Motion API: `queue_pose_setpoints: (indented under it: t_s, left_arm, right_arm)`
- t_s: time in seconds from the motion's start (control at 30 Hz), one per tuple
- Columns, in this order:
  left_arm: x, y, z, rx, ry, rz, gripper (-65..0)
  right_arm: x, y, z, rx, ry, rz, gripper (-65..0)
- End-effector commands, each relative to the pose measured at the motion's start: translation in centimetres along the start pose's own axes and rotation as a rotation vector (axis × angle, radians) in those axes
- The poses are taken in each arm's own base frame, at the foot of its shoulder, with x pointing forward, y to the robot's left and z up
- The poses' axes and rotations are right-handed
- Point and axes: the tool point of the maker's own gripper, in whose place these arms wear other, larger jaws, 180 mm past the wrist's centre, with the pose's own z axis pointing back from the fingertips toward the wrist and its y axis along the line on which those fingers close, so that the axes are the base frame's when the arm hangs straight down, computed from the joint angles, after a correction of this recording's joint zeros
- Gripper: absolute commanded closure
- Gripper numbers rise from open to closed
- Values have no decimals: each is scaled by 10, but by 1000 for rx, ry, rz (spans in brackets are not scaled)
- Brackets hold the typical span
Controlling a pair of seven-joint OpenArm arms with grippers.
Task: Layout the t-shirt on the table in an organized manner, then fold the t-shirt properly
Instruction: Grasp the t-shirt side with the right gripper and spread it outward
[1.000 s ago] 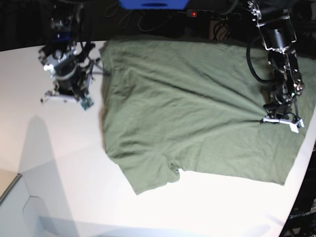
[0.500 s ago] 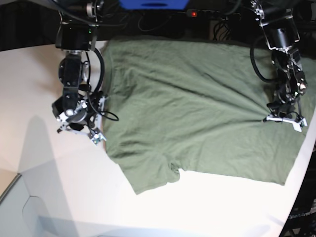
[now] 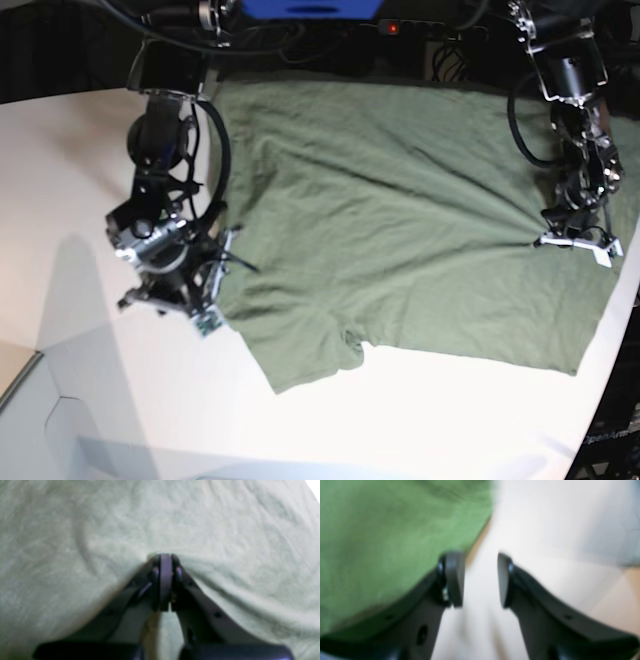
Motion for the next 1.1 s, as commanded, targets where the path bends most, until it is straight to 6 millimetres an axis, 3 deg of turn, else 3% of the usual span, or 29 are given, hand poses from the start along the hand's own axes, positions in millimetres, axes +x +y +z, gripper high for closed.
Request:
queue_pose_setpoints:
  t_s: [0.0,0.13,0.37,0.5,0.73,0.83,1.0,1.07]
  left_arm:
    - [14,3,1,11,-26,-6,-2]
    - [13,3,1,11,-25,-5,-2]
    - [24,13,3,29,-39,-23,-2]
    - [30,18,4,37,-48,-33,-2]
    - [29,17,4,35,-46,-31,-2]
    - [29,17,4,35,-46,-31,-2]
    - [29,17,4,36,-47,-30,-2]
    - [29,17,4,35,-47,-29,-2]
  right_arm:
    - [13,-3,6,-18,-38,-7,-217]
    - [10,10,1,18,-18,9,-217]
    - [-39,91,-31,243,124,57,-217]
    - [-51,127,-36,332,127,69,-217]
    - [-37,169,-26,458,52,45,-217]
    - [-24,156,-22,422,7,38,-217]
    - [15,78,2,213,-133,-21,-217]
    - [25,56,11,152,-172,-33,-217]
